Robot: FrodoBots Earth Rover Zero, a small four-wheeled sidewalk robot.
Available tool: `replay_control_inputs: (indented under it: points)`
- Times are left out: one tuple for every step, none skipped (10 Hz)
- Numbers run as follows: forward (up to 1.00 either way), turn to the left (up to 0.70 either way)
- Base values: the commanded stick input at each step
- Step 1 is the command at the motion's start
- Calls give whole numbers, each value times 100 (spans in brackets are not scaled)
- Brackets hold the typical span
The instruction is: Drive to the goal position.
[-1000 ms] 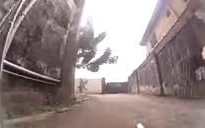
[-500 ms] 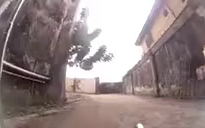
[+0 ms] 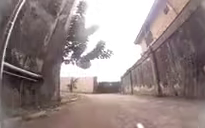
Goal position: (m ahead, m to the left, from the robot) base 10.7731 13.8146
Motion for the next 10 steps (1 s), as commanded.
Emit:
replay_control_inputs:
  points:
    - [84, 3]
    - [84, -14]
    - [84, -24]
    - [84, -21]
    - [84, -3]
    - [84, 3]
    - [84, 3]
    - [84, 3]
    - [84, 3]
    - [84, 3]
